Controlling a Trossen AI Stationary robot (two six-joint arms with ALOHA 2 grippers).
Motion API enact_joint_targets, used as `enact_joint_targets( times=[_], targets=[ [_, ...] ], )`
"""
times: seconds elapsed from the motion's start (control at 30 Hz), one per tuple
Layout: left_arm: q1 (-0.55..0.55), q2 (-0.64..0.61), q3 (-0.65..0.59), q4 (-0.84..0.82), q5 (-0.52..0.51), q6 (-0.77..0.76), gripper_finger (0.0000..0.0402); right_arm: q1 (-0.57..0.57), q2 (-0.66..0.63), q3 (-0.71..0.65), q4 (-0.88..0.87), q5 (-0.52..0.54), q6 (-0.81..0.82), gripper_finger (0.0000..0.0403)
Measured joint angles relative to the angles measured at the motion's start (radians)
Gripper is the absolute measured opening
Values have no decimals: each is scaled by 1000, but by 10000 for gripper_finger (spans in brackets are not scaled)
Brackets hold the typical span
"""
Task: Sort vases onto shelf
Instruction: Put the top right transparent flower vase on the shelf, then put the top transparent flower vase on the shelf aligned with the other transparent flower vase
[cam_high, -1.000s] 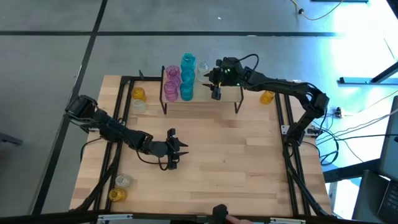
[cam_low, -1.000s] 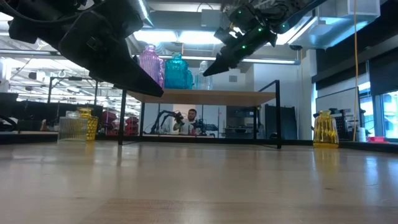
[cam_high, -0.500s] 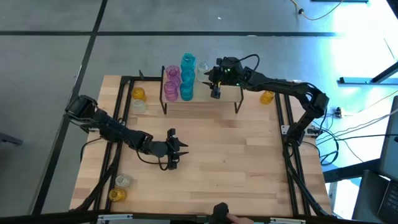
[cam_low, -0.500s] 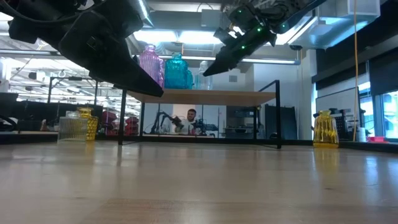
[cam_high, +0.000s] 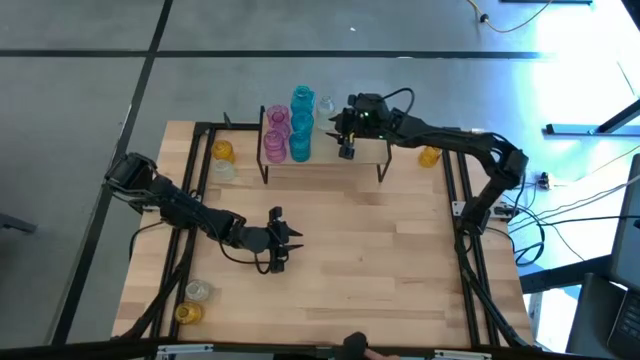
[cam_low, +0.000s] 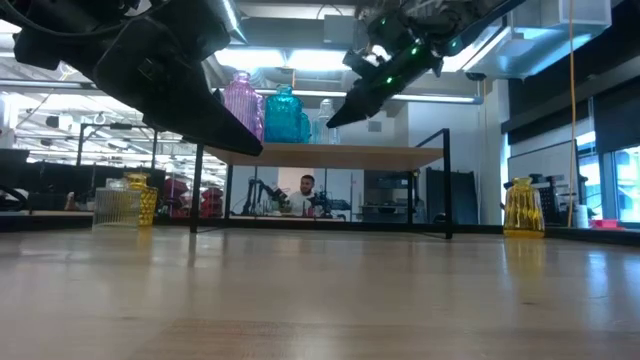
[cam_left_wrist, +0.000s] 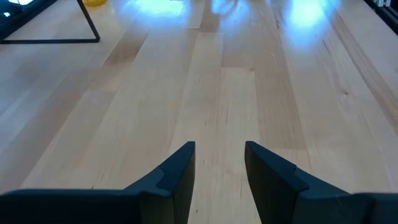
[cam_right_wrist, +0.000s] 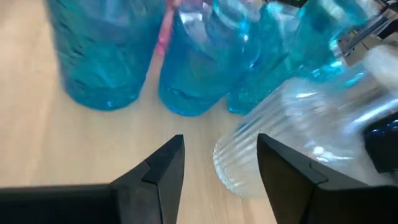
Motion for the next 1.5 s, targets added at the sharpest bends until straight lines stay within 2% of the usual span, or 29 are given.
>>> enact_joint_targets(
  times=[0.17,0.33,0.4,0.47,0.57,0.67,0.83,0.97,1.1,1.23,1.33,1.5],
  targets=[
    [0,0,0,0,1,2,133,70,-129,0,-165,32,36,184],
    [1,0,13,-17,80,-4,133,208,-273,2,-528,-22,160,184],
    [1,-6,49,-82,82,-5,133,285,-311,-11,-636,-74,218,184],
    [0,-25,107,-230,80,-25,133,374,-352,-66,-645,-106,278,184],
    [0,-46,216,-502,78,-93,133,506,-403,-193,-553,-87,322,184],
    [-2,-50,335,-759,77,-160,133,613,-433,-347,-380,-6,348,184],
    [0,-53,535,-1227,104,-340,133,722,-433,-564,-89,84,370,184],
    [-9,-57,654,-1518,111,-511,133,762,-431,-623,-97,100,432,184],
    [-16,-87,680,-1659,64,-602,133,787,-432,-673,-24,76,498,184],
    [20,-132,638,-1740,53,-665,133,799,-431,-756,185,70,477,184],
    [74,-172,605,-1783,51,-679,133,797,-427,-802,277,71,475,184],
    [216,-275,544,-1792,34,-604,133,797,-427,-817,297,77,500,184]
  ],
)
